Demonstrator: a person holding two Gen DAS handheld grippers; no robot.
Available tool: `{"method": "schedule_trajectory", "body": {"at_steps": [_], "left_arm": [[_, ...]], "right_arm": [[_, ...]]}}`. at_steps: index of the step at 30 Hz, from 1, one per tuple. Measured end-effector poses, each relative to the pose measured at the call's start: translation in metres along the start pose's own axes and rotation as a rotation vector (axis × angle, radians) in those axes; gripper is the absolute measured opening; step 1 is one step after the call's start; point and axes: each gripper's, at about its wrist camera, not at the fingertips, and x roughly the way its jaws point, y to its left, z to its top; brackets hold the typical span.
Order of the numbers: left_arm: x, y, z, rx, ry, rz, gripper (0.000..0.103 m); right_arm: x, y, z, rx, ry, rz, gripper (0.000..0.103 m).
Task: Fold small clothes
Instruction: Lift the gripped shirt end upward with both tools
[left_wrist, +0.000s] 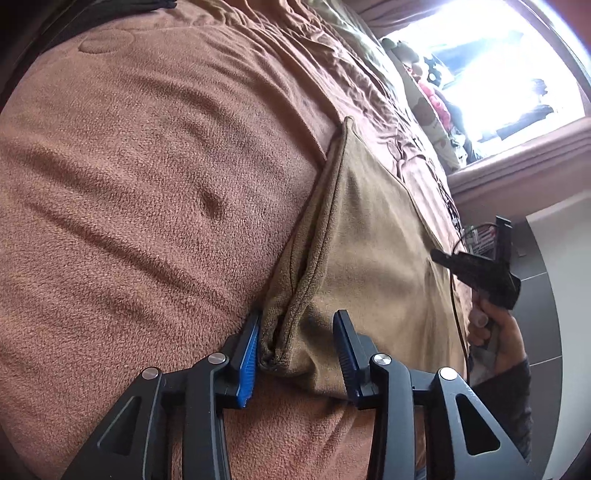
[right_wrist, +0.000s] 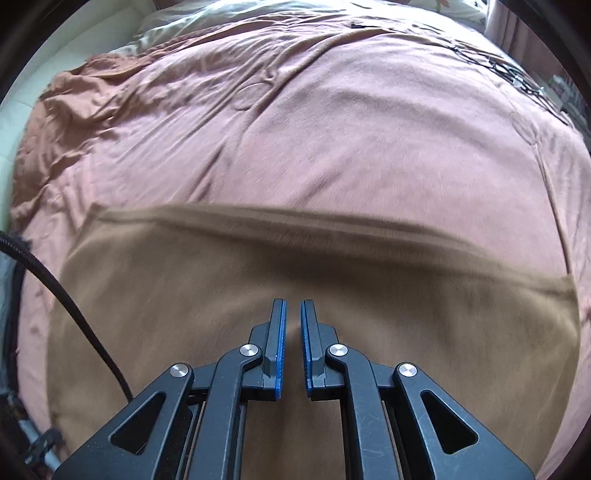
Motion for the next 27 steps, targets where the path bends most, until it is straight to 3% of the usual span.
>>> {"method": "schedule_trajectory", "body": {"at_steps": [1, 3, 6, 14, 27], "left_arm": [[0.0, 0.001, 0.001, -0.004, -0.003, 0.001, 0.036], [0.002, 0.003, 0.002, 0.0, -0.004, 0.018, 0.02], [0.001, 0.009, 0.003, -0.024, 0.004, -0.016, 0.013], [-0.011, 0.003, 0.005, -0.004, -0.004, -0.094, 0.009], [-0.029, -0.028, 0.022, -0.018, 0.011, -0.266, 0.008]], "right_arm": [[-0.007, 0.001, -0.008, -0.002, 0.006, 0.014, 0.005], [-0.019, 0.003, -0.024, -0.017, 0.024, 0.051, 0.005], [-0.032, 0.004, -0.045, -0.031, 0.034, 0.058, 0.005], [-0.043, 0.006, -0.113, -0.035, 0.069, 0.102, 0.005], [-0.064, 0.02, -0.179, 0.003, 0.007, 0.157, 0.005]]}}
